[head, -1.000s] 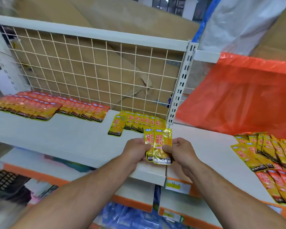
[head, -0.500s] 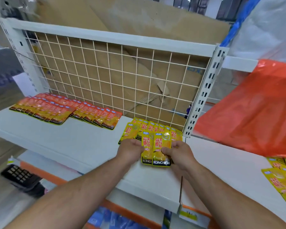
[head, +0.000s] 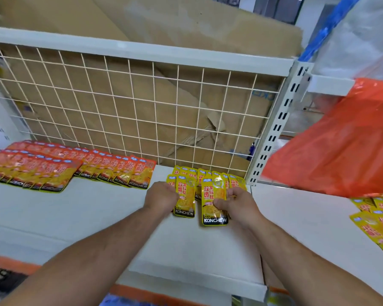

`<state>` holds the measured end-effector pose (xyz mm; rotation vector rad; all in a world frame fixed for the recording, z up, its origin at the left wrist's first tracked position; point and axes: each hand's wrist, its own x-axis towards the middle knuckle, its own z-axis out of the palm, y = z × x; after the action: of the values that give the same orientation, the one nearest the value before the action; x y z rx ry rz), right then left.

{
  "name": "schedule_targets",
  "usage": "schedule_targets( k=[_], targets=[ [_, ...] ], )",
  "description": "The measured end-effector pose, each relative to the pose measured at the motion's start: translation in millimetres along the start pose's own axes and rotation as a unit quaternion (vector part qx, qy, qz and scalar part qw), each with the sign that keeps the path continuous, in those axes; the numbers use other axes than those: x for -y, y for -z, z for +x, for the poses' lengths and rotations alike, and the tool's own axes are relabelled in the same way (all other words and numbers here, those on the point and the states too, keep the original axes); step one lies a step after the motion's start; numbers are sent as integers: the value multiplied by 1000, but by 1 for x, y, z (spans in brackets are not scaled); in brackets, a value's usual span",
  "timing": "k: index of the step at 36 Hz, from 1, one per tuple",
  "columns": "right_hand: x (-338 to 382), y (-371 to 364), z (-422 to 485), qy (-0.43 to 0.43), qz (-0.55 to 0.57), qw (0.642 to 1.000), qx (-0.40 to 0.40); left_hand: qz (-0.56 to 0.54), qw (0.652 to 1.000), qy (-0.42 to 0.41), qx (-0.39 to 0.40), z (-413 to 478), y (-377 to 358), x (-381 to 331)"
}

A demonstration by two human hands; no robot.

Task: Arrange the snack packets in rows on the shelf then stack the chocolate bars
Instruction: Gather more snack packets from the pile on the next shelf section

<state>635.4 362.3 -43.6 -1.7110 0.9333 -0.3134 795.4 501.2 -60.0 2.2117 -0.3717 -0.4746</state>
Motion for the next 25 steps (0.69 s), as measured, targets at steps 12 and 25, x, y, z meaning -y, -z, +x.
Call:
schedule_targets(
  k=[12,25],
  targets=[
    [-1,-23,2,-16,11,1000,-19,104,993,-59,1,14,3,13],
    [0,-45,2,-51,30,997,-56,48,995,-91,-12,10,4,24]
  ],
)
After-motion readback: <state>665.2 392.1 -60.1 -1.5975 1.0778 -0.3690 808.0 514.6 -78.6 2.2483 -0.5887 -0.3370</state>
